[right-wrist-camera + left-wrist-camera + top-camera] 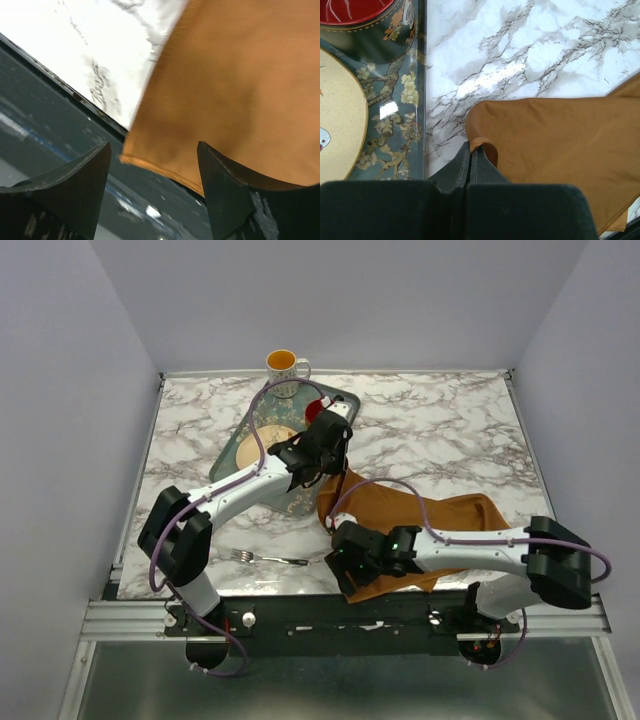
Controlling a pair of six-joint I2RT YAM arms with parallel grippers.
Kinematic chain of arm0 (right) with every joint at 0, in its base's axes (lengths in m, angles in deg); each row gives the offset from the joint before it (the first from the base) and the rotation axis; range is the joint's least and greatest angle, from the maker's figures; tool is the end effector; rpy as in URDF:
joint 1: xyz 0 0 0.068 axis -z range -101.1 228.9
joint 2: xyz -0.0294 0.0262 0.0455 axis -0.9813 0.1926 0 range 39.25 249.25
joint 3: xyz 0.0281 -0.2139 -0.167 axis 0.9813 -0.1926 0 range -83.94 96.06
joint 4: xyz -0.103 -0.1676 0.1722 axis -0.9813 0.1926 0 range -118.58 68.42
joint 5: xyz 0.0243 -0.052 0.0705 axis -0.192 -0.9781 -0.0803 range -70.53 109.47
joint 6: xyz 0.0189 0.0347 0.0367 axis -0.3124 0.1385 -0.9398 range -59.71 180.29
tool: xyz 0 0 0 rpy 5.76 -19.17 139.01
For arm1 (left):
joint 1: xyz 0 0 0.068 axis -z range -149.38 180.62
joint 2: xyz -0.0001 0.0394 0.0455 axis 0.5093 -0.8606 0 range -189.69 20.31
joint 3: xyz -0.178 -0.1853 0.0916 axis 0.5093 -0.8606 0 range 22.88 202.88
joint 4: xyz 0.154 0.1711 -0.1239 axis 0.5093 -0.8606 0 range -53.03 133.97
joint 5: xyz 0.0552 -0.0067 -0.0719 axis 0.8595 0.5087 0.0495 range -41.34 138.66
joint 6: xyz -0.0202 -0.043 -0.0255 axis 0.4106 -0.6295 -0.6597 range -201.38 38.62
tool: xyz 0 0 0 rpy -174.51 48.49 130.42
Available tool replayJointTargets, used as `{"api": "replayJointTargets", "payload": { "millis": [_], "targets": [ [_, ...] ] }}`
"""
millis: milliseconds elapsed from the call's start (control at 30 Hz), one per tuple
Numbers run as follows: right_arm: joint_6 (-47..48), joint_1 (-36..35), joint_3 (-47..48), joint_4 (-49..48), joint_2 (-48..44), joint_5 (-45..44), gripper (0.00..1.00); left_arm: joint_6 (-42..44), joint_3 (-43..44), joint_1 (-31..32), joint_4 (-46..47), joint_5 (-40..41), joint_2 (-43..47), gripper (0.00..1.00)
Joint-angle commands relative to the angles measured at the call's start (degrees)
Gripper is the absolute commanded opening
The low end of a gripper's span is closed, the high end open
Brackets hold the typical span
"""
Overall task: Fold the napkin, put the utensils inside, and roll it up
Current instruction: Flatten the napkin out
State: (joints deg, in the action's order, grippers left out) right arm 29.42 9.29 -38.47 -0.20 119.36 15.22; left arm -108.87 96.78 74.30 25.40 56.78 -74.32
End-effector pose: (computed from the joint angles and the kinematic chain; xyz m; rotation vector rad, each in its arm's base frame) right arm 0.0931 0.2429 0.1861 -0.8890 2.6033 0.4421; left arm 0.2755 -0.2561 0.2768 0.2473 2.2850 -0.5008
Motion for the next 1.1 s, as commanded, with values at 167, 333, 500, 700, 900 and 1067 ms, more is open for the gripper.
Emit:
{"api": "replayJointTargets", "payload": {
  "millis": [167,333,500,700,900,1067],
  "targets": [
    [-4.5,-7.4,5.2,-5.8,13.1,-7.2,0.74,-0.8,0.8,-1.1,0.5,-3.5,-0.3,0.0],
    [-7.4,-7.9,4.4,-1.3,13.7,-12.4,0.66,-0.6,0.2,-1.1,0.6,-3.2,0.4,0.0],
    [-10.7,-8.0,4.3,1.9,14.7,-17.4,0.4,-0.6,0.1,-1.5,0.7,-3.4,0.9,0.0],
    [-14.2,-7.9,4.4,8.2,6.6,-26.3,0.03,0.3,0.8,-1.7,0.5,-3.5,2.0,0.0],
    [-16.4,-3.0,8.4,19.9,-5.5,-37.0,0.01,3.9,3.2,-1.6,0.7,-6.1,3.0,0.0],
    [-2.6,14.6,12.2,18.1,-18.3,-42.6,0.01,8.5,5.7,-0.8,0.9,-6.9,6.1,0.0]
  ]
}}
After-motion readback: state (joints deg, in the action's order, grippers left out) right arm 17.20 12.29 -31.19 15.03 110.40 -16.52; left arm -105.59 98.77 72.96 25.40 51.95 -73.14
